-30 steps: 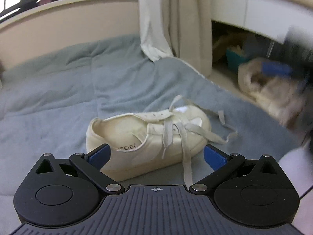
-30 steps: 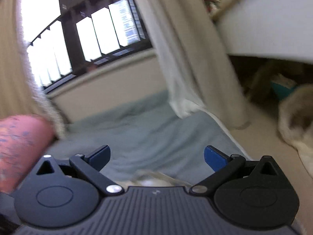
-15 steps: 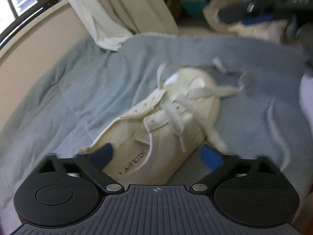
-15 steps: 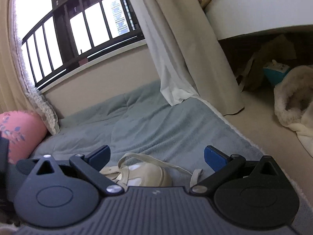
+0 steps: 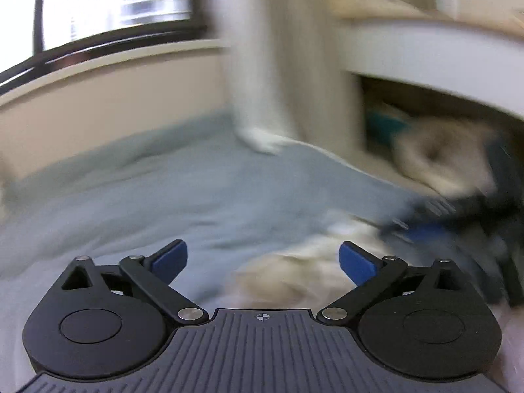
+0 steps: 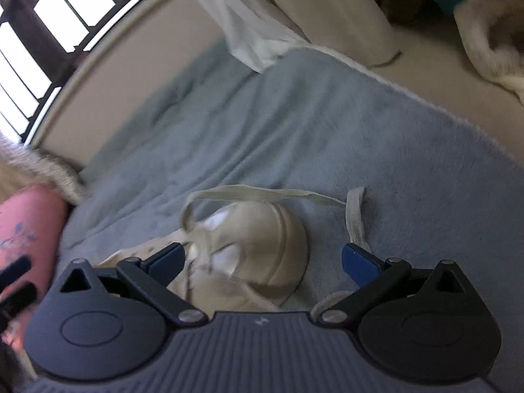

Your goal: Lace up shoes with both hands

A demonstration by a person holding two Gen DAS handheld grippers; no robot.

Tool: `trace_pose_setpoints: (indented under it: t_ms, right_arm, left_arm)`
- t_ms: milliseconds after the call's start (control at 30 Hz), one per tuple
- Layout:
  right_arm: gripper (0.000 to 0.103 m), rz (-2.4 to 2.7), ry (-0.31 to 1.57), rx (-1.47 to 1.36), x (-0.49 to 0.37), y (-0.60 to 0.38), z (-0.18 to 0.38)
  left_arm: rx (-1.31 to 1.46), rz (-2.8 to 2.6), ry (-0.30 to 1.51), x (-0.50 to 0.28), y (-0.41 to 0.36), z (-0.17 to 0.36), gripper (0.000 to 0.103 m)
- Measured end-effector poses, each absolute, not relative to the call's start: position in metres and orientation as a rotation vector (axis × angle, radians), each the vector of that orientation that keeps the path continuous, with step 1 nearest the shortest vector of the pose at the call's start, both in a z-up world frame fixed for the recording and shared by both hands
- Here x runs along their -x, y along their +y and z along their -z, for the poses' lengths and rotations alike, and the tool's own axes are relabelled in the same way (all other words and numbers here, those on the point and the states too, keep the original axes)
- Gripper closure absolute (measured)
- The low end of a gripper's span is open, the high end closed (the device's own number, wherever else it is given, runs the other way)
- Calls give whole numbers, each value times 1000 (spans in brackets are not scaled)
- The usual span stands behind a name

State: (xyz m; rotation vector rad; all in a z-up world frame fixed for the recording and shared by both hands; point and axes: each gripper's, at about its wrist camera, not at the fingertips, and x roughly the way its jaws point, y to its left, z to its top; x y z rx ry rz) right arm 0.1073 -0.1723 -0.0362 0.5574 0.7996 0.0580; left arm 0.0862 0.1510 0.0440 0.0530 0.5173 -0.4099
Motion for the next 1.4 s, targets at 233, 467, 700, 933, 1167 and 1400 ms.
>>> trace_pose_setpoints:
  t_ms: [233, 467, 700, 933, 1167, 1400]
  right_arm:
    - [0, -77, 833, -608, -127, -171, 59]
    - [0, -192, 840, -709, -141, -169, 72]
    - [0, -244, 845, -736, -131, -173, 59]
    - [0, -303, 884, -840, -76, -177, 37]
    - [1, -234, 763, -559, -49, -165, 21]
    - [0, -91, 456, -141, -21, -154, -26]
  left_arm:
    - [112, 703, 635, -122, 165, 13, 1]
    - [-31, 775, 717, -142, 142, 36, 0]
    - [47, 699, 761, -138, 139, 30, 0]
    - [72, 751, 751, -122, 144, 8, 0]
    - [-77, 830, 644, -93, 107, -11, 0]
    - [-166, 640, 510, -44, 83, -24, 0]
